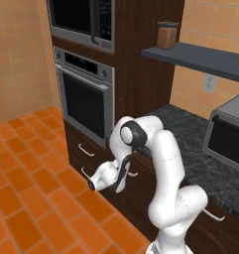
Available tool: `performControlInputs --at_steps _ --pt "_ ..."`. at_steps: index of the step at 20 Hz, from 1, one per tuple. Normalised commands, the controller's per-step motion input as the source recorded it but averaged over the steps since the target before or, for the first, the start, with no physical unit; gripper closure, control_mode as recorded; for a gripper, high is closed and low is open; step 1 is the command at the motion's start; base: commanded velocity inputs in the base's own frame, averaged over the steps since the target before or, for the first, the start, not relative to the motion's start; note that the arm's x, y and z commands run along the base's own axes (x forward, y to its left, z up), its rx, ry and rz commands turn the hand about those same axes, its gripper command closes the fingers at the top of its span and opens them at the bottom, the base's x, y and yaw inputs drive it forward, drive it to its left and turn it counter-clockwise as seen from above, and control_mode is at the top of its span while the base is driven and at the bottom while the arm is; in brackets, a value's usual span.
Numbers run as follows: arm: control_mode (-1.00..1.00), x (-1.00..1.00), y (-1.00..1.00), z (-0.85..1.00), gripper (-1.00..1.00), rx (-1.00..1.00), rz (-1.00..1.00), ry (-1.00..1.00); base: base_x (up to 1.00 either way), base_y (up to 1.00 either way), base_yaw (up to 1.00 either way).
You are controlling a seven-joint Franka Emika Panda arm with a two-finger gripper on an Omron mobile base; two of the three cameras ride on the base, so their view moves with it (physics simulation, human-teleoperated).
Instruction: Take a straw from the drawer in front and place it inside the glass cup on the dining counter.
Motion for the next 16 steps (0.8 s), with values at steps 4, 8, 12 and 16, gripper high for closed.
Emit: performControlInputs --at_steps 4,8,12,16 --pt "-1.0 -0.43 1.0 0.0 1.0 0.0 0.09 0.0 0.0 0.0 0.0" --pt "-1.0 -0.4 1.0 0.01 1.0 0.0 0.09 0.0 0.0 0.0 0.0" --pt "-1.0 -0.33 1.0 0.02 1.0 0.03 0.08 0.05 0.0 0.0 0.0" --pt "-1.0 -0.19 1.0 0.03 1.0 0.08 0.07 0.11 0.0 0.0 0.0"
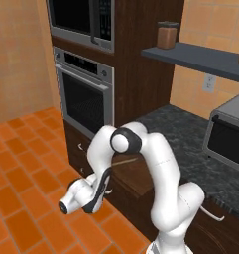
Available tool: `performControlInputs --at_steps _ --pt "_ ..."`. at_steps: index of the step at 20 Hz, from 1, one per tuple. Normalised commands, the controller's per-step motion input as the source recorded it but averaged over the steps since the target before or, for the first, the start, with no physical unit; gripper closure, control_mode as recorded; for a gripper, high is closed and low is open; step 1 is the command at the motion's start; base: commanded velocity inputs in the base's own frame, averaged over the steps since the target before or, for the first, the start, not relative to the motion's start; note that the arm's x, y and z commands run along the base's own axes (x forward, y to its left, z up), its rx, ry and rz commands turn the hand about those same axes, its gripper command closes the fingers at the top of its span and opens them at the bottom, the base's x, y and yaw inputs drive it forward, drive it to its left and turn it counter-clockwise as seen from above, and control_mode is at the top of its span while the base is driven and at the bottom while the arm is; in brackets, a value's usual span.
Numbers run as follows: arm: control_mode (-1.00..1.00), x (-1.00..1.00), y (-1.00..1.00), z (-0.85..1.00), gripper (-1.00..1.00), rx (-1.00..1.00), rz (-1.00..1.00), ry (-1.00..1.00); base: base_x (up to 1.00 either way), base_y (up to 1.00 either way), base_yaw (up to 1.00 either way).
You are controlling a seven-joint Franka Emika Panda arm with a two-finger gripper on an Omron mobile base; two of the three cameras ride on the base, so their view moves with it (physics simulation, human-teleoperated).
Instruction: Take a straw from the drawer in front and place it inside the glass cup on the dining counter.
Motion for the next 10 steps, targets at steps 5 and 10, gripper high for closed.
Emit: performControlInputs --at_steps 5,10 --pt "-1.0 -0.03 0.98 0.03 -1.0 0.15 0.05 0.19 0.0 0.0 0.0" --pt "-1.0 -0.07 0.44 0.41 -1.0 0.39 0.06 0.27 0.0 0.0 0.0"
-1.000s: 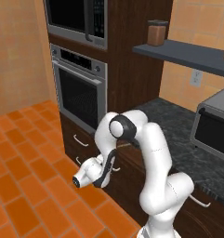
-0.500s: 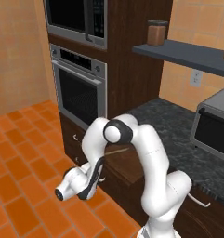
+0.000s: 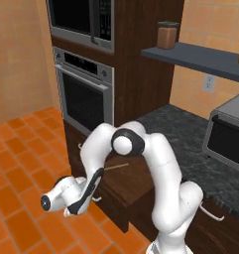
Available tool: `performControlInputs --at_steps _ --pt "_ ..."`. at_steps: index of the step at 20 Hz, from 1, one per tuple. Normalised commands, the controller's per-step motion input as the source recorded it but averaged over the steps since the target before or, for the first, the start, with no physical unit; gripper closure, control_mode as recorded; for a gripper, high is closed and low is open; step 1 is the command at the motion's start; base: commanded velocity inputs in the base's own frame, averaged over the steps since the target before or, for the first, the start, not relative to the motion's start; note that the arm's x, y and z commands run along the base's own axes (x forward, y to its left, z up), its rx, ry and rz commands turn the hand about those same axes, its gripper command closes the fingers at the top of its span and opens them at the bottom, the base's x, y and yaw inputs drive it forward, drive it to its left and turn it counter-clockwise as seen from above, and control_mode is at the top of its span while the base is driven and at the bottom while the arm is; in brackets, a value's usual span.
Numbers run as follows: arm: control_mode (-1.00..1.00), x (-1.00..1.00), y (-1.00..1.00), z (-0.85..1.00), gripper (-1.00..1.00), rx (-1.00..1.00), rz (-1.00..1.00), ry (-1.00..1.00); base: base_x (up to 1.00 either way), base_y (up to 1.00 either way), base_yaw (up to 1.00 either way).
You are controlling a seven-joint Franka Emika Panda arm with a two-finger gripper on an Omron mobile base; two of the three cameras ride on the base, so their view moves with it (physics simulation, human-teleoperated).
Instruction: Take a straw from the drawer in front and place it inside the glass cup on the dining counter.
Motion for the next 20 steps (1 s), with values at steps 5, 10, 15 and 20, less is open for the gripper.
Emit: performControlInputs --at_steps 5,10,15,20 --pt "-1.0 -0.37 0.17 0.94 -1.0 0.57 0.11 0.2 0.0 0.0 0.0" --pt "-1.0 -0.3 -0.41 1.0 -1.0 0.4 0.01 0.0 0.0 0.0 0.0" --pt "-1.0 0.03 -0.91 1.0 -1.0 0.23 -0.09 0.05 0.0 0.0 0.0" --pt "-1.0 0.27 -0.73 1.0 -1.0 0.26 -0.15 0.18 0.0 0.0 0.0"
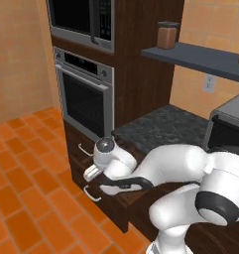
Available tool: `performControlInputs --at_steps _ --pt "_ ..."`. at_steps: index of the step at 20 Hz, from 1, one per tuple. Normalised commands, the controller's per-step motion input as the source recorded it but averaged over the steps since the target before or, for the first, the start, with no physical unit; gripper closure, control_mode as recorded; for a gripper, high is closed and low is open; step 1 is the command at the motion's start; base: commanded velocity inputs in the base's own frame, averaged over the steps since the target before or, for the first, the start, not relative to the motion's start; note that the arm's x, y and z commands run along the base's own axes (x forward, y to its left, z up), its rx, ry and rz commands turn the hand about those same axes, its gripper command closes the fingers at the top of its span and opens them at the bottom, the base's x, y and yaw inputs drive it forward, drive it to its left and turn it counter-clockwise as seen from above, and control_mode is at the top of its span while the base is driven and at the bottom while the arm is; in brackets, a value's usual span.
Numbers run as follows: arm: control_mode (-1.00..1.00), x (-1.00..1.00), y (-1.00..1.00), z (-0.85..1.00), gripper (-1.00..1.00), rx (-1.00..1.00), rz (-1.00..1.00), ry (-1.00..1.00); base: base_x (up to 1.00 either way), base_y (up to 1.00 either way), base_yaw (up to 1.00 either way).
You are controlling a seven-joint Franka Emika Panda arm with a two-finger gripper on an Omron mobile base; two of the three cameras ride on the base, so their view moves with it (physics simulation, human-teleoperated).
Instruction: Take a straw from the drawer in front and place it inside the glass cup on the dining counter.
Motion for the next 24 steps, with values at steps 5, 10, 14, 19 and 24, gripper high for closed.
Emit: performControlInputs --at_steps 5,10,14,19,24 --pt "-1.0 0.52 -0.61 0.59 -1.0 0.23 -0.14 0.31 0.0 0.0 0.0" --pt "-1.0 0.86 -0.06 -0.26 -1.0 -0.04 -0.06 0.27 0.0 0.0 0.0" --pt "-1.0 0.6 0.21 -0.62 -1.0 -0.2 -0.07 0.17 0.0 0.0 0.0" --pt "-1.0 0.47 0.38 -0.71 -1.0 -0.17 -0.04 0.2 0.0 0.0 0.0" --pt "-1.0 0.27 0.45 -0.54 -1.0 -0.03 0.0 0.19 0.0 0.0 0.0"
